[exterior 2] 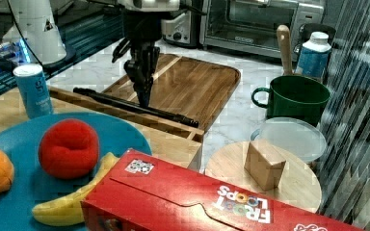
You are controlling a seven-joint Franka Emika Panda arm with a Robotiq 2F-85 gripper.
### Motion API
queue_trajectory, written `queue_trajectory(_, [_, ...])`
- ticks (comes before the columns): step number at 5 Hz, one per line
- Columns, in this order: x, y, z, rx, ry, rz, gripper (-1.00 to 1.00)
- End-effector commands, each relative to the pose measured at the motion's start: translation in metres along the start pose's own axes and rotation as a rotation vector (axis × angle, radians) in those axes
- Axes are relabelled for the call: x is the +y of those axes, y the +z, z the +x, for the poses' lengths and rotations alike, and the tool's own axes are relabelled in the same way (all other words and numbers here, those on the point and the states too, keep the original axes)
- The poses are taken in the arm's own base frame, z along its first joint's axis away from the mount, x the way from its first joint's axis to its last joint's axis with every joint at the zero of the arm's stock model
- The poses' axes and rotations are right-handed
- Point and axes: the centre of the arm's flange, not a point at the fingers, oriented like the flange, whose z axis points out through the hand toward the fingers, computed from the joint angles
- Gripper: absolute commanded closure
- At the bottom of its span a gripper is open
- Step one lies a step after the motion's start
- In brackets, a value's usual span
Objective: Close the drawer.
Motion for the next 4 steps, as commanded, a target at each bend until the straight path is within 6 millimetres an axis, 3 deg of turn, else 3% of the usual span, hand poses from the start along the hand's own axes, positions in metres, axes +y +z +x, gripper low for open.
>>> queue_trajectory(1, [0.150, -0.003, -0.026, 0.062, 0.024, -0.149, 1.00])
queue_trajectory(2, [0.170, -0.004, -0.022, 0.059, -0.007, -0.211, 1.00])
queue_trajectory(4, [0.175, -0.016, -0.022, 0.037, 0.010, -0.238, 1.00])
